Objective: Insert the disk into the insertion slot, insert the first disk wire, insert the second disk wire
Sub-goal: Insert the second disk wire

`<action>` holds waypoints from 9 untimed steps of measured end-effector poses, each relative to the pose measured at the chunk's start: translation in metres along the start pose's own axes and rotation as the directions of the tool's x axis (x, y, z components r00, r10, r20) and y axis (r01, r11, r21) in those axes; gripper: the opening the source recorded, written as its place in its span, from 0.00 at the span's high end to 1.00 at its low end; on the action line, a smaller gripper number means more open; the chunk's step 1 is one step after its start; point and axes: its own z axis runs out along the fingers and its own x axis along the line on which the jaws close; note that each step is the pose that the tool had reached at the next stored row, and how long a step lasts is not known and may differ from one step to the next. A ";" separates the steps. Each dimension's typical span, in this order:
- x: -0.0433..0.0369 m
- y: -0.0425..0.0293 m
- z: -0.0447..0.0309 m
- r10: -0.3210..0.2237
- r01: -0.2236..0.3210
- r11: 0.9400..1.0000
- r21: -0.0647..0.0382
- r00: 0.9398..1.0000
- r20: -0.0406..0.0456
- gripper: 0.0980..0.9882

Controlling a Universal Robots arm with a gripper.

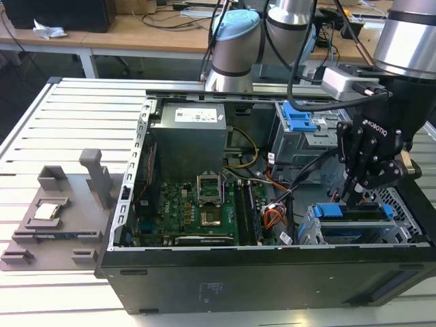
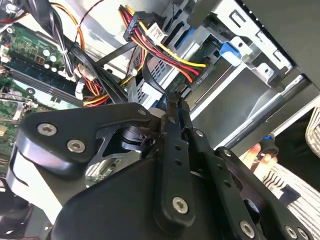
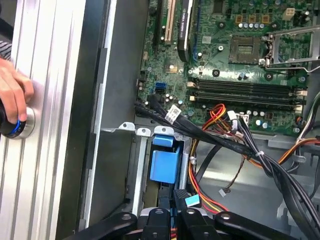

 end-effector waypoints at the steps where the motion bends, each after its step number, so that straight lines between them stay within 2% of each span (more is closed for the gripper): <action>1: 0.0002 -0.0019 -0.0001 0.005 -0.005 1.000 -0.001 1.000 0.000 0.94; 3: 0.0004 -0.0071 0.0008 0.019 -0.019 1.000 -0.006 1.000 0.001 0.94; 6: 0.0009 -0.0099 0.0025 0.043 -0.043 0.999 -0.012 0.999 0.003 0.94; 9: 0.0018 -0.0138 0.0031 0.049 -0.049 0.999 -0.014 0.999 0.003 0.94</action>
